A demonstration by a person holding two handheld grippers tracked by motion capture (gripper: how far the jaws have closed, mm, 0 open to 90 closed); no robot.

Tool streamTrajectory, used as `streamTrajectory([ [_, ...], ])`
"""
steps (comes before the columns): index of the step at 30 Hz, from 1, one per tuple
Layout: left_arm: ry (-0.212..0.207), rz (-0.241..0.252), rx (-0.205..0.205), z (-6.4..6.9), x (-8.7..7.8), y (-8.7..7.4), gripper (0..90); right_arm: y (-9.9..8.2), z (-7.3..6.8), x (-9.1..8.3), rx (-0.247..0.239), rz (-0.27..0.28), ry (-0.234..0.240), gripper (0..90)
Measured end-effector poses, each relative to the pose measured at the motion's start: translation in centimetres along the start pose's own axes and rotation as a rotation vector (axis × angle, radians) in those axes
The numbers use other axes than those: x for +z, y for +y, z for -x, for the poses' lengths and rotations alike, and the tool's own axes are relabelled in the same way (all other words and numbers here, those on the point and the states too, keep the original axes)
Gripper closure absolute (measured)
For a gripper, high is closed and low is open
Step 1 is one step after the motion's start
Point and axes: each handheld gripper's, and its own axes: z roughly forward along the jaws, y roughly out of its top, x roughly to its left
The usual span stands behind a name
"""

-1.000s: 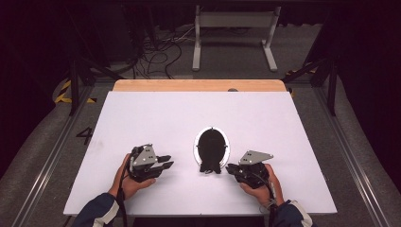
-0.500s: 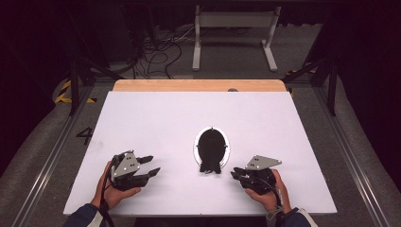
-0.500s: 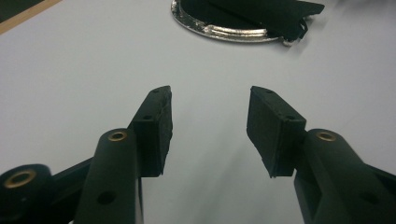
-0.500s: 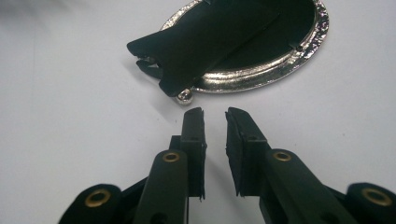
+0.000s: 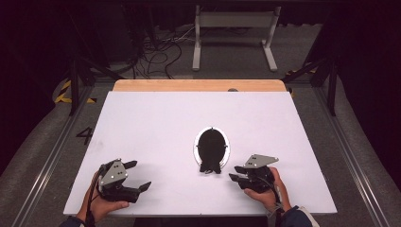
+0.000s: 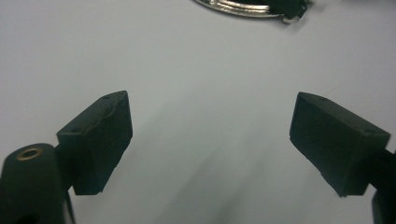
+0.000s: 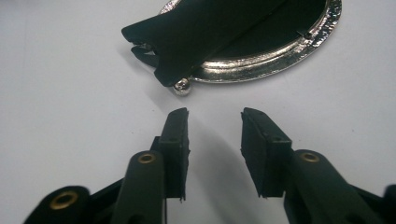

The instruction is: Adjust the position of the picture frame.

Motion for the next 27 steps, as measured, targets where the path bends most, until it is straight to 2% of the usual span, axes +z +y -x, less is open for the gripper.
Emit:
streamTrajectory([
  [2, -0.001, -0.001, -0.036, -0.5, 0.3, -0.1, 9.7, 0.2, 0.1, 0.1, -0.013, -0.017, 0.0, 55.6],
  [5, -0.008, -0.013, -0.032, -0.9, 0.6, -0.4, 7.4, 0.5, 0.1, 0.3, -0.028, -0.027, -0.005, 52.9],
  [7, -0.01, -0.018, -0.032, -1.2, 0.7, -0.4, 7.4, 0.7, 0.0, 0.4, -0.028, -0.023, 0.004, 54.5],
  [12, -0.007, -0.043, -0.005, -1.1, 0.9, -0.6, 8.5, 1.5, -0.4, 0.7, -0.047, -0.001, 0.005, 62.1],
  [16, -0.009, -0.048, 0.022, -0.7, 0.8, -0.8, 9.3, 2.0, -0.5, 1.2, -0.065, -0.012, 0.02, 62.4],
  [27, -0.004, -0.064, 0.042, -0.2, 0.7, -0.9, 10.0, 1.9, -0.8, 1.2, -0.068, -0.015, 0.007, 61.3],
])
